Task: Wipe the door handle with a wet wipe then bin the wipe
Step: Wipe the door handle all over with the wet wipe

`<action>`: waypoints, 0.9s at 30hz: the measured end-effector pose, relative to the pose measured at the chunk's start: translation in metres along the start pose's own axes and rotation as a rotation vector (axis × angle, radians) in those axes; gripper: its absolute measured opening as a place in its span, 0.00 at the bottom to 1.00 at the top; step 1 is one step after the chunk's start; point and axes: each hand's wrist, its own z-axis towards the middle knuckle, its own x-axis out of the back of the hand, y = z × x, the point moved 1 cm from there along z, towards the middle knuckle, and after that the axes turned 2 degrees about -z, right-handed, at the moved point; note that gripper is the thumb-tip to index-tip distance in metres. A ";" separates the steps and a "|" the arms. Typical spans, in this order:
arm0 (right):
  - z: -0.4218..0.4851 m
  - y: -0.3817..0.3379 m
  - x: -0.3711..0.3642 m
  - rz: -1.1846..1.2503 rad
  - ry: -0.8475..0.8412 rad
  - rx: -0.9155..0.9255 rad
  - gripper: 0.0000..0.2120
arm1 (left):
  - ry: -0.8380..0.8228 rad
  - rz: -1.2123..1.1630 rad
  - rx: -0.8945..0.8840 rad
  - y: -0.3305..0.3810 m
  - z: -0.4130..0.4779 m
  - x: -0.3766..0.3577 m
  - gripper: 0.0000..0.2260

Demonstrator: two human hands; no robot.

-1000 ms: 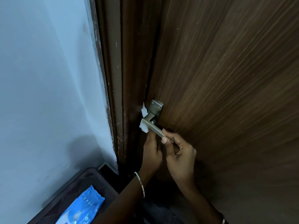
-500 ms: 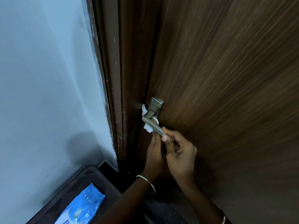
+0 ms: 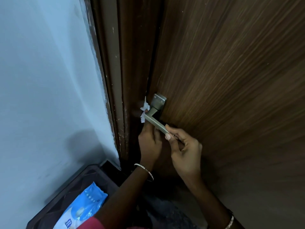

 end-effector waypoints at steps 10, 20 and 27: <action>0.004 0.005 0.003 0.134 -0.049 -0.065 0.12 | 0.303 -0.704 0.725 -0.002 0.030 -0.003 0.10; 0.005 0.010 0.000 0.141 -0.050 -0.038 0.13 | 0.074 -0.902 1.039 0.002 0.033 0.005 0.09; 0.005 0.009 0.002 0.142 -0.062 -0.020 0.14 | -0.022 -0.963 1.108 0.006 0.025 0.005 0.08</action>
